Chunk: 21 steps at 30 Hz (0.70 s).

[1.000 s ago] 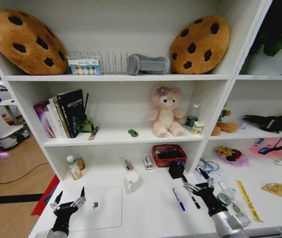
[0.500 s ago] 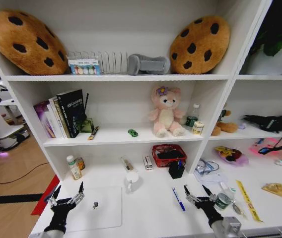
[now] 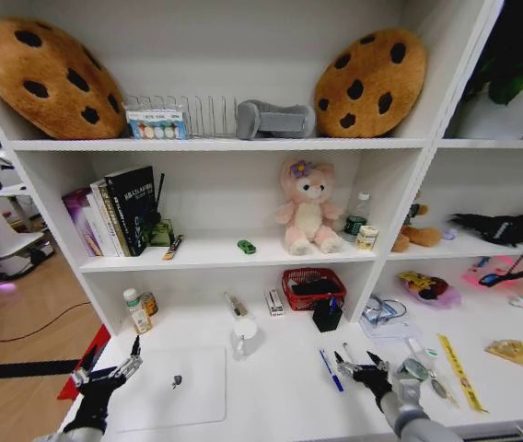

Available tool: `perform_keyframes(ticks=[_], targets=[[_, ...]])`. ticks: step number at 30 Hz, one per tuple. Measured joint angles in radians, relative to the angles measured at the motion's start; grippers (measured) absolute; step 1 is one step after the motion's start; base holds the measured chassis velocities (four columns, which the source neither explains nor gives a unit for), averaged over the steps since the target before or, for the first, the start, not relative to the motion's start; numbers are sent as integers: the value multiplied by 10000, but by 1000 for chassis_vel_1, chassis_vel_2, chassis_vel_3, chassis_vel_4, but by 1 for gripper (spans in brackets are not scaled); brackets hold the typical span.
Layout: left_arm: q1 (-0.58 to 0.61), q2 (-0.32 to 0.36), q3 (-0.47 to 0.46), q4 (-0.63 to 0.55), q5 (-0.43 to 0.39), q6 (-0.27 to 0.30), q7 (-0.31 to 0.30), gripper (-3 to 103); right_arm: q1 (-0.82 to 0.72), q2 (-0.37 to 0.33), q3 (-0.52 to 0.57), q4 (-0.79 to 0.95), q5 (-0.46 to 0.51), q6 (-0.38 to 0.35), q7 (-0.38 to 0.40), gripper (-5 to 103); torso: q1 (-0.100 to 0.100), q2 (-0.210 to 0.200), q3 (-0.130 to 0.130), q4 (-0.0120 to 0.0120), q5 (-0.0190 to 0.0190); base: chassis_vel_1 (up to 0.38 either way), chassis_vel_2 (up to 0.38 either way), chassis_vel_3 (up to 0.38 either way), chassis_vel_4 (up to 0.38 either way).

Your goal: Organize the objects on the table.

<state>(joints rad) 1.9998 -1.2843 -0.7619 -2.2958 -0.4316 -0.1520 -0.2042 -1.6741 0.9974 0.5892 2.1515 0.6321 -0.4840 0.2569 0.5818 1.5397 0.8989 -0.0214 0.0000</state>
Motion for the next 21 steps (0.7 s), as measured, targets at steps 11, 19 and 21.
perform_keyframes(ticks=[11, 19, 21], targets=[[-20, -93, 19, 16, 50, 0, -22, 100, 656, -252, -458, -316, 605, -660, 57, 99, 0, 0, 0, -3, 0, 0, 0, 0, 0], [-7, -183, 101, 170, 274, 8, -25, 100, 1579, -195, -1458, -1221, 417, -832, -29, 98, 0, -1, 0, -1, 0, 0, 0, 0, 0], [-7, -184, 107, 137, 283, 7, -26, 100, 1733, -204, -1634, -1362, 455, -842, -29, 95, 0, 0, 1, -1, 0, 0, 0, 0, 0]])
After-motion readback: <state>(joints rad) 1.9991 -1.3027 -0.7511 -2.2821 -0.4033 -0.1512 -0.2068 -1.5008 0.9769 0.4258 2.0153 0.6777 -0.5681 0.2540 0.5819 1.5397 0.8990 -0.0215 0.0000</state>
